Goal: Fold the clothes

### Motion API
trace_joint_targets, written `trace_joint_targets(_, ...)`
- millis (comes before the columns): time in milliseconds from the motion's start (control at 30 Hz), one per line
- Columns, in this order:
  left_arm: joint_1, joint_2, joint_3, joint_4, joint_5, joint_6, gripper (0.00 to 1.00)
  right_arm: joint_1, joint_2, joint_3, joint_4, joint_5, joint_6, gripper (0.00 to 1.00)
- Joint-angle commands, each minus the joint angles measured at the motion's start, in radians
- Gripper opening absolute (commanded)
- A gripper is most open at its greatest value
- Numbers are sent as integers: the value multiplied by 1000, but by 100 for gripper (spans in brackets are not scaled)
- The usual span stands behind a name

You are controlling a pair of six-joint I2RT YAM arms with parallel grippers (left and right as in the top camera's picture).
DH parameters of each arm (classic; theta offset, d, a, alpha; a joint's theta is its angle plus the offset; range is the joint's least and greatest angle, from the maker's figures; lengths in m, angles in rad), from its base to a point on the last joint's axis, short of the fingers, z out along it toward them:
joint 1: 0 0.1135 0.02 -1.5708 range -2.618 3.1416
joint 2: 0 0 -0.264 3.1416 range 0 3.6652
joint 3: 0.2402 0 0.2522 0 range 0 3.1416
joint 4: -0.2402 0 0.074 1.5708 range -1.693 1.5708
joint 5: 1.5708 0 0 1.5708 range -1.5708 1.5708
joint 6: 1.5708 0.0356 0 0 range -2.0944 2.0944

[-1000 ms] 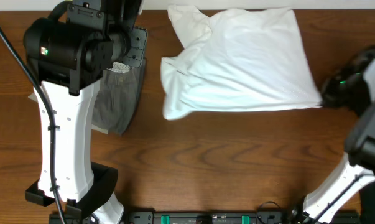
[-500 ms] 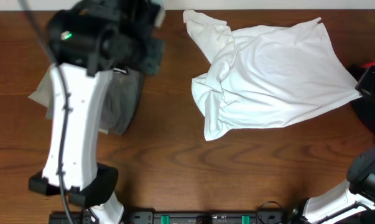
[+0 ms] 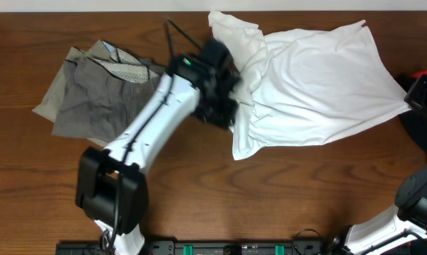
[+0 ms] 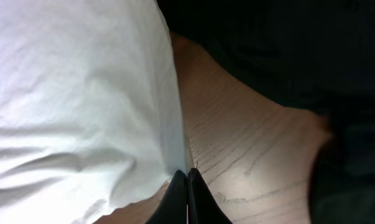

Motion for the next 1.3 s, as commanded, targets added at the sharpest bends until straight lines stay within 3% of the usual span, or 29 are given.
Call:
trace_joint_targets(0,-43,0,-92,40,70,-77,46,3,5,2,0,-8,-6,1)
trace_joint_targets(133,-103,0,-201,127,84,-122,46,3,5,2,1,-9,-6,1)
trace_joint_targets(333,-141,0,-320,314,83,-125,57,3,5,2,7,-23,-7,1)
trace_joint_targets(667,-141,4,-403,472,-96,-124,57,3,5,2,10,-23,-6,1)
trace_joint_targets(833,-141,44,-406,508,-102,-124,56,3,5,2,11,-34,-6,1)
trace_joint_targets(933,-141,71,-406,519,-94,-125,43,3,5,2,11,-42,-6,1)
trace_joint_targets(1100,-141,76,-405,492,-43,-145,6,3,5,2,11,-42,-6,1)
trace_joint_targets(1267,-126,46,-391,301,-45,-281,6,2,5,2,11,-41,-6,1)
